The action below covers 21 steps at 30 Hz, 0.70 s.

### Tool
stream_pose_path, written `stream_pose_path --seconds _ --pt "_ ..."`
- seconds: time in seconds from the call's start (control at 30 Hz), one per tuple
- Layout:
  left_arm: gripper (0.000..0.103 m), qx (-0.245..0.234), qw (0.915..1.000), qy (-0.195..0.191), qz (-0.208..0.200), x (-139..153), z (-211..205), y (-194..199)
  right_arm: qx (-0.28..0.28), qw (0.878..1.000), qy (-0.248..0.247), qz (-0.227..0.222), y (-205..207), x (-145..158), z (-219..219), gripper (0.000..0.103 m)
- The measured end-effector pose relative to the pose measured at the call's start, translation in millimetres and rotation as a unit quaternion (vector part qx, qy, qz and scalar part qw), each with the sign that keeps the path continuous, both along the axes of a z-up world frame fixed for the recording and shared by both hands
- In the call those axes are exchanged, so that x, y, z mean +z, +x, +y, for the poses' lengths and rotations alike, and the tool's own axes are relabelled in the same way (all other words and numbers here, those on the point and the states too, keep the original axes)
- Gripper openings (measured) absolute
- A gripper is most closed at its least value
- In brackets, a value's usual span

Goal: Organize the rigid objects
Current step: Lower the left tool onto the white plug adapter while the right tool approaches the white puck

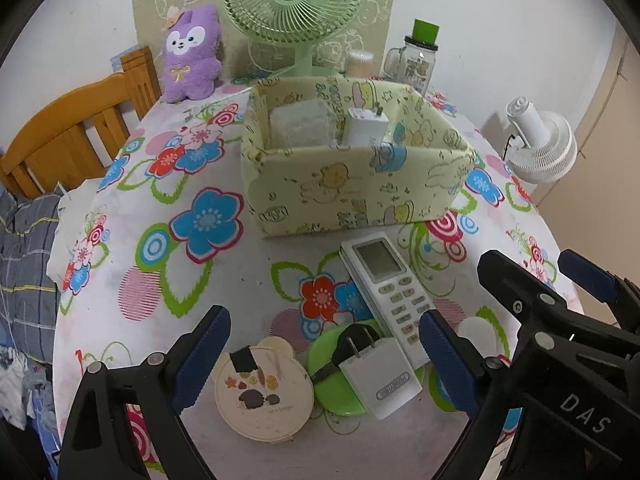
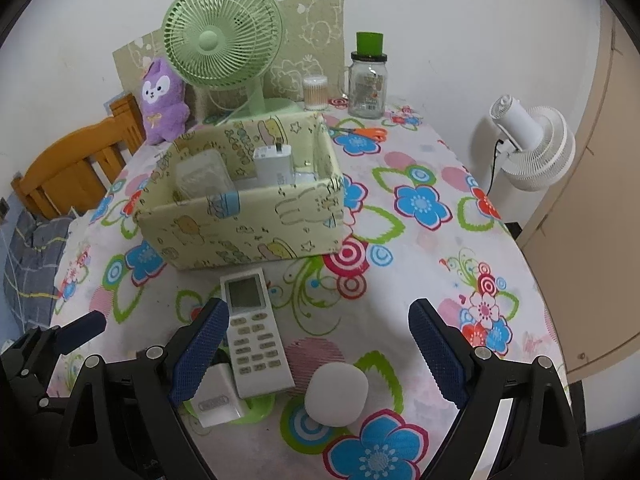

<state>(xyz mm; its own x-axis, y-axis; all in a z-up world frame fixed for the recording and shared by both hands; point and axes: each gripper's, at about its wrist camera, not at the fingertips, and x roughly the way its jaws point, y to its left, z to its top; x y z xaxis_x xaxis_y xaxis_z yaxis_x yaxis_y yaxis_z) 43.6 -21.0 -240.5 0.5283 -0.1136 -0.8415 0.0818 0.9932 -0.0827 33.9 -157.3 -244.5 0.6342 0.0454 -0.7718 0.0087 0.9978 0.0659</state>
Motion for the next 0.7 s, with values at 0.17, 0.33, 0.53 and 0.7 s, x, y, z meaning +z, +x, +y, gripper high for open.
stream_pose_path --seconds 0.17,0.33,0.53,0.7 --pt "0.097 -0.009 0.9999 0.001 0.01 -11.1 -4.2 -2.4 0.002 1.0 0.002 0.002 -2.9 -12.2 -2.1 0.093" --pt "0.096 -0.018 0.9997 0.004 0.019 -20.9 -8.0 -5.1 -0.005 1.0 0.006 0.013 -3.6 -26.2 -3.9 0.092" --pt "0.096 -0.033 0.9992 0.01 0.022 -29.9 -14.0 -8.5 -0.016 0.999 0.01 0.027 -6.6 -39.7 -6.9 0.09" --pt "0.096 -0.044 0.9987 0.008 0.026 -36.8 -20.2 -14.0 -0.021 0.999 0.009 0.036 -10.3 -48.4 -9.6 0.09"
